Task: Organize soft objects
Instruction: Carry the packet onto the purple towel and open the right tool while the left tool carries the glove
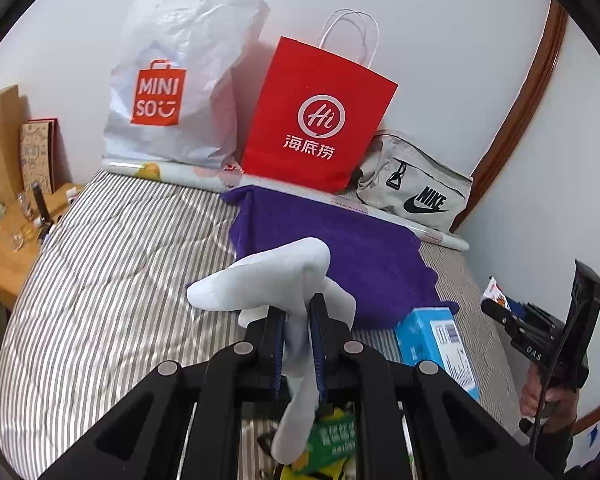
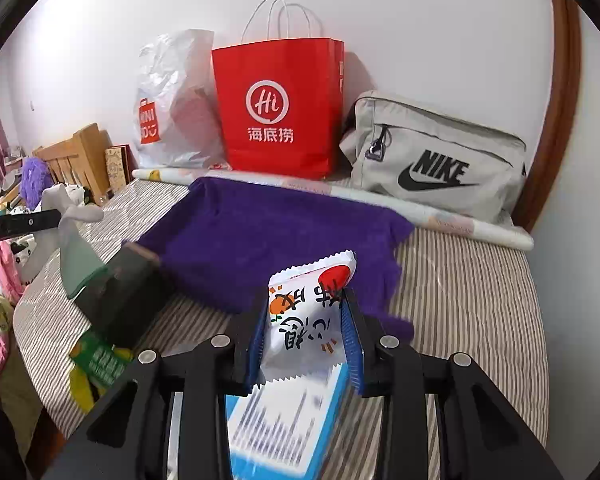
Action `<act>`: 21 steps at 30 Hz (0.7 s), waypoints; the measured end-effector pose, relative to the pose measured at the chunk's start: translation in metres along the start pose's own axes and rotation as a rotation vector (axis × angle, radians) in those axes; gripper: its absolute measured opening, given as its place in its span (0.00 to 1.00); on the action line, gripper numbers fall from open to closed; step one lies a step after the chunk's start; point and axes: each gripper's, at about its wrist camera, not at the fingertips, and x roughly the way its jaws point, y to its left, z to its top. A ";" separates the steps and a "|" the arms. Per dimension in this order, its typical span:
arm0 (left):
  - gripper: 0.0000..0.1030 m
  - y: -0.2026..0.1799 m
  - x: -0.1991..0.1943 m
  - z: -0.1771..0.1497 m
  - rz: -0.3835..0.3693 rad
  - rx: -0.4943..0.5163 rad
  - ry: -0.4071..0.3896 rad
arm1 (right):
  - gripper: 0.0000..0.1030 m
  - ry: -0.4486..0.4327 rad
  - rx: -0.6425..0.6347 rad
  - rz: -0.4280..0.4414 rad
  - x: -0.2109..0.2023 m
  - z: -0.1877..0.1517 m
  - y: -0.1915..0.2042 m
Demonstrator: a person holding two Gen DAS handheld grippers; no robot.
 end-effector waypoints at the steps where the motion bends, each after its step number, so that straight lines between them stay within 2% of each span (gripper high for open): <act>1: 0.12 0.000 0.004 0.004 -0.003 -0.001 0.001 | 0.33 0.001 0.000 0.005 0.006 0.005 -0.001; 8: 0.12 -0.007 0.036 0.032 -0.008 0.016 0.009 | 0.33 0.036 0.003 0.014 0.044 0.028 -0.012; 16: 0.12 -0.019 0.080 0.060 0.104 0.085 0.030 | 0.33 0.083 0.022 0.008 0.079 0.036 -0.028; 21: 0.12 -0.024 0.109 0.073 0.124 0.118 0.053 | 0.34 0.119 0.024 0.000 0.101 0.042 -0.036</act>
